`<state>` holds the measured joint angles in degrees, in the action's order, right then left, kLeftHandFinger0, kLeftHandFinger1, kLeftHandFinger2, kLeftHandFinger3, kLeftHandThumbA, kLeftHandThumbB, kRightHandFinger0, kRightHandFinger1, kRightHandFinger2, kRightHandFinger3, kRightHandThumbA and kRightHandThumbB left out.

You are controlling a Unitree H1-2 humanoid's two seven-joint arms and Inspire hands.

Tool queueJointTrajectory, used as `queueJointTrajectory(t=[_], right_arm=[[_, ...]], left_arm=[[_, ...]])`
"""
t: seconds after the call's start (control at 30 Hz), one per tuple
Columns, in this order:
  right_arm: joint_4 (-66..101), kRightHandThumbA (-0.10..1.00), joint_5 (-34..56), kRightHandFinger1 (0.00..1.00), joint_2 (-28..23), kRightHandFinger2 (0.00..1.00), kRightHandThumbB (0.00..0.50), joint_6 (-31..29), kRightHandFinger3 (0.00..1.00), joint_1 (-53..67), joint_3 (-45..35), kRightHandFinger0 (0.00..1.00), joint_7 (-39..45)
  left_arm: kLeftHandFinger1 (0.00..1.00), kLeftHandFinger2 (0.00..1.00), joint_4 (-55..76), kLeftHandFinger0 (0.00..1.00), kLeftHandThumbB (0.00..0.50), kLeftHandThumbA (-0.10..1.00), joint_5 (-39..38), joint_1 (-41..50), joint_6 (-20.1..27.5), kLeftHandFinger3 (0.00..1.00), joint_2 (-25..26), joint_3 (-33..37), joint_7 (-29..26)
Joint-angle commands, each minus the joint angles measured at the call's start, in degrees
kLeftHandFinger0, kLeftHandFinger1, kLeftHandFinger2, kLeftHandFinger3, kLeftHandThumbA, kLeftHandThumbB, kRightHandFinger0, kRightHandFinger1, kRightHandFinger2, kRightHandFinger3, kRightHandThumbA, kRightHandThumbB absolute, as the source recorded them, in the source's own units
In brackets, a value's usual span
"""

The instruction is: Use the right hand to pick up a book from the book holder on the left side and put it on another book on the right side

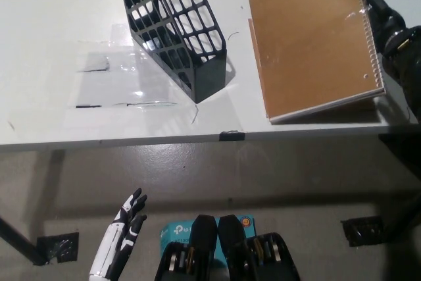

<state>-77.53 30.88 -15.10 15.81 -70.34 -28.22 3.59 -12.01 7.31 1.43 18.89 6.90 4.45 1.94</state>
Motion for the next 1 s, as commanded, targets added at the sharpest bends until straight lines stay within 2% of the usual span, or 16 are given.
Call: queueJointTrajectory(t=[0.0, 0.17, 0.27, 0.4, 0.47, 0.53, 0.57, 0.6, 0.63, 0.7, 0.73, 0.77, 0.87, 0.9, 0.93, 0.97], right_arm=[[1.2, -0.1, -1.0, 0.16, -0.4, 0.74, 0.096, -6.1, 1.0, -3.4, 0.9, 0.0, 3.3], [0.8, -0.1, -2.6, 0.19, -0.4, 0.81, 0.108, -7.8, 1.0, -2.8, 2.6, 0.0, 3.3], [0.5, -0.1, -3.3, 0.15, -0.6, 0.77, 0.13, -8.3, 1.0, -2.9, 3.1, 0.0, 2.1], [-0.1, -0.1, -3.8, 0.13, -1.1, 0.77, 0.079, -8.8, 1.0, -3.2, 3.2, 0.0, 0.9], [-0.2, -0.1, -3.8, 0.13, -1.2, 0.77, 0.075, -8.6, 1.0, -3.4, 3.0, 0.0, 0.5], [-0.4, -0.1, -3.9, 0.15, -1.6, 0.75, 0.103, -8.8, 1.0, -3.5, 3.0, 0.0, 0.8], [-0.3, -0.1, -3.9, 0.14, -1.8, 0.73, 0.097, -8.7, 1.0, -3.5, 3.0, 0.0, 0.9], [-0.2, -0.1, -4.0, 0.15, -1.9, 0.72, 0.096, -8.6, 0.92, -3.5, 3.0, 0.0, 0.7], [-0.2, -0.1, -4.0, 0.16, -2.0, 0.73, 0.097, -8.5, 1.0, -3.5, 2.9, 0.0, 0.5], [-0.3, -0.1, -4.0, 0.17, -2.2, 0.73, 0.091, -8.3, 1.0, -3.7, 2.8, 0.0, 0.4], [-0.4, -0.1, -4.0, 0.17, -2.5, 0.72, 0.083, -8.1, 0.99, -3.8, 2.8, 0.0, 0.6], [-0.5, -0.1, -4.3, 0.18, -2.7, 0.72, 0.079, -8.4, 0.92, -3.9, 3.0, 0.0, 0.9], [-0.6, -0.1, -4.7, 0.18, -2.8, 0.73, 0.093, -8.8, 0.85, -4.2, 3.2, 0.0, 0.9], [-0.6, -0.1, -4.9, 0.2, -2.8, 0.74, 0.094, -8.9, 0.93, -4.2, 3.3, 0.0, 0.6], [-0.8, -0.1, -6.0, 0.22, -2.7, 0.76, 0.118, -9.5, 0.93, -4.4, 4.0, 0.0, -1.1], [-0.9, -0.1, -6.8, 0.23, -2.6, 0.77, 0.134, -9.9, 0.85, -4.6, 4.6, 0.0, -2.7]], left_arm=[[1.0, 1.0, 1.3, 0.93, 0.138, 0.96, -0.7, 0.5, 0.9, 1.0, 0.2, -0.2, 0.4], [1.0, 1.0, 0.9, 0.93, 0.134, 0.96, -0.7, 0.5, 1.5, 1.0, 0.3, -0.2, 0.3], [1.0, 1.0, 0.5, 0.92, 0.129, 0.96, -0.7, 0.3, 1.7, 1.0, 0.4, -0.2, 0.4], [1.0, 1.0, 0.3, 0.91, 0.121, 0.96, -0.7, 0.3, 2.3, 1.0, 0.3, -0.2, 0.3], [1.0, 1.0, 0.3, 0.91, 0.113, 0.96, -0.6, 0.2, 2.2, 1.0, 0.4, -0.2, 0.2], [1.0, 1.0, 0.5, 0.91, 0.128, 0.96, -1.0, 0.2, 1.7, 1.0, 0.2, -0.3, 0.4], [1.0, 1.0, 0.5, 0.91, 0.13, 0.96, -0.8, 0.3, 1.6, 1.0, 0.2, -0.2, 0.3], [1.0, 1.0, 0.5, 0.91, 0.131, 0.96, -0.9, 0.3, 1.7, 1.0, 0.2, -0.2, 0.3], [1.0, 1.0, 0.5, 0.91, 0.13, 0.97, -0.8, 0.5, 1.7, 1.0, 0.2, -0.2, 0.3], [1.0, 1.0, 0.7, 0.91, 0.128, 0.97, -0.8, 0.6, 1.6, 1.0, 0.2, -0.2, 0.3], [1.0, 1.0, 0.7, 0.91, 0.124, 0.97, -0.7, 0.5, 1.8, 1.0, 0.3, -0.2, 0.3], [1.0, 1.0, 0.7, 0.91, 0.116, 0.97, -0.8, 0.5, 1.9, 1.0, 0.3, -0.2, 0.3], [1.0, 1.0, 0.3, 0.91, 0.124, 0.97, -1.3, 0.2, 2.1, 1.0, 0.4, -0.2, 0.5], [1.0, 1.0, 0.4, 0.91, 0.131, 0.97, -1.1, 0.3, 1.8, 1.0, 0.3, -0.2, 0.4], [1.0, 1.0, 0.6, 0.91, 0.133, 0.97, -1.2, 0.3, 1.3, 1.0, 0.2, -0.2, 0.4], [1.0, 1.0, 0.5, 0.91, 0.135, 0.97, -1.1, 0.3, 1.3, 1.0, 0.2, -0.1, 0.5]])
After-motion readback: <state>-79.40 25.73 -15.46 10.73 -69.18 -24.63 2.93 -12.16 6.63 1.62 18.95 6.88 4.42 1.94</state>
